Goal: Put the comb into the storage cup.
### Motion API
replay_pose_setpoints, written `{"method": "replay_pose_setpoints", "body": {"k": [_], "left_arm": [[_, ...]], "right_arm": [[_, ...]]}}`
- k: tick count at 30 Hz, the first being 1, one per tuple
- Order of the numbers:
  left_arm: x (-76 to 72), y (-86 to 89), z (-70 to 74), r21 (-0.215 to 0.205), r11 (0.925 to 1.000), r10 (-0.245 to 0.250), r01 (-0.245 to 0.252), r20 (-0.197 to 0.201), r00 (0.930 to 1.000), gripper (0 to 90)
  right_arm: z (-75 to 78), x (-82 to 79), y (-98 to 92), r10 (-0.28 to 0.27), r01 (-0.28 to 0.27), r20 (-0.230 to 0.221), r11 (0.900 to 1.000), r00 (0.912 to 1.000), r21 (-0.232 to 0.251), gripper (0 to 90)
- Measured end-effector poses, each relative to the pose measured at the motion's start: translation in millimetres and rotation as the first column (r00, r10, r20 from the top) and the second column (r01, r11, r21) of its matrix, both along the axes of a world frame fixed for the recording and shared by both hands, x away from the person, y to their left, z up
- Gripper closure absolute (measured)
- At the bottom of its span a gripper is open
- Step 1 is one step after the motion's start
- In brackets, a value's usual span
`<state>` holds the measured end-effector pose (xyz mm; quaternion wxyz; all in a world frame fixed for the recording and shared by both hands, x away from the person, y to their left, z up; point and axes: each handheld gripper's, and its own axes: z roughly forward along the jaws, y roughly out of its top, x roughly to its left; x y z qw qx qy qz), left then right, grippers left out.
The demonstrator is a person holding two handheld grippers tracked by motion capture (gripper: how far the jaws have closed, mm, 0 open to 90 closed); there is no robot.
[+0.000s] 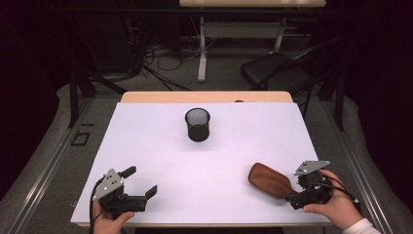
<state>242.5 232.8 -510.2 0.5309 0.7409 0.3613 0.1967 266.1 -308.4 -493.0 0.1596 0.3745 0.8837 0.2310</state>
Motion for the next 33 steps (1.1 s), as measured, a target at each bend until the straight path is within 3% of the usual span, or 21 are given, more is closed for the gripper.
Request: {"method": "replay_pose_setpoints", "body": {"k": [10,14,22,33], "left_arm": [[-0.6,0.4,-0.5,0.004,1.0000,0.006,-0.006,0.000,1.0000,0.4],[-0.7,0.6,-0.7,0.004,0.9999,0.010,-0.010,-0.001,1.0000,0.4],[-0.9,0.3,-0.8,0.005,1.0000,0.004,-0.004,0.002,1.0000,0.4],[-1.7,-0.1,-1.3,0.007,1.0000,0.003,-0.003,0.001,1.0000,0.4]], "right_arm": [[-1.2,3.6,9.9,0.040,-0.044,-0.049,0.995,0.9980,-0.089,3.8],[-1.9,3.5,12.1,0.043,-0.049,-0.061,0.994,0.9972,-0.101,5.3],[-6.5,5.1,16.1,0.062,-0.076,-0.088,0.983,0.9942,-0.167,5.8],[-7.6,7.7,20.9,0.072,-0.094,-0.118,0.977,0.9905,-0.193,5.9]]}}
